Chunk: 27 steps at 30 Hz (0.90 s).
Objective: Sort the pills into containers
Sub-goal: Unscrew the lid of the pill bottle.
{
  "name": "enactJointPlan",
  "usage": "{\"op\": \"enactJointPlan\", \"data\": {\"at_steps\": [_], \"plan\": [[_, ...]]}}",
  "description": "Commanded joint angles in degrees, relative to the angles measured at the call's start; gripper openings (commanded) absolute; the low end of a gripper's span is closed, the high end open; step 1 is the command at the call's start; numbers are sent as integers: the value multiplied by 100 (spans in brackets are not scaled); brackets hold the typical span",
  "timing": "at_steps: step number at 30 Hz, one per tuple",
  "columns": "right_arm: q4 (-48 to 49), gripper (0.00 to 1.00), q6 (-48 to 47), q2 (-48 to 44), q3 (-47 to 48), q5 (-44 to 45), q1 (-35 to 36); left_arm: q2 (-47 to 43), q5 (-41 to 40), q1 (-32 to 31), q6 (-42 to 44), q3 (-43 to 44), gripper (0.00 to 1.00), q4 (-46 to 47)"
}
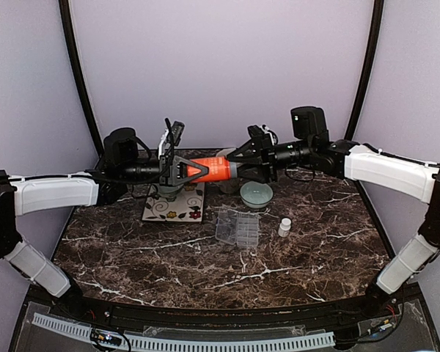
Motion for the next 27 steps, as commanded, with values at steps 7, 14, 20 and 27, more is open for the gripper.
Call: {"op": "enactJointPlan", "data": {"at_steps": [7, 14, 20, 27], "plan": [[-141, 10, -983, 79, 381, -266, -22, 161, 235, -18, -348, 257, 0, 562], [-330, 6, -3010, -343, 180, 31, -18, 565, 793, -18, -2154, 475, 0, 2187], [-782, 6, -4611, -691, 212, 743, 20, 606, 903, -18, -3077, 646, 0, 2734], [-1122, 6, -5944, -968, 200, 1850, 370, 583, 926, -18, -3474, 654, 0, 2941]]}}
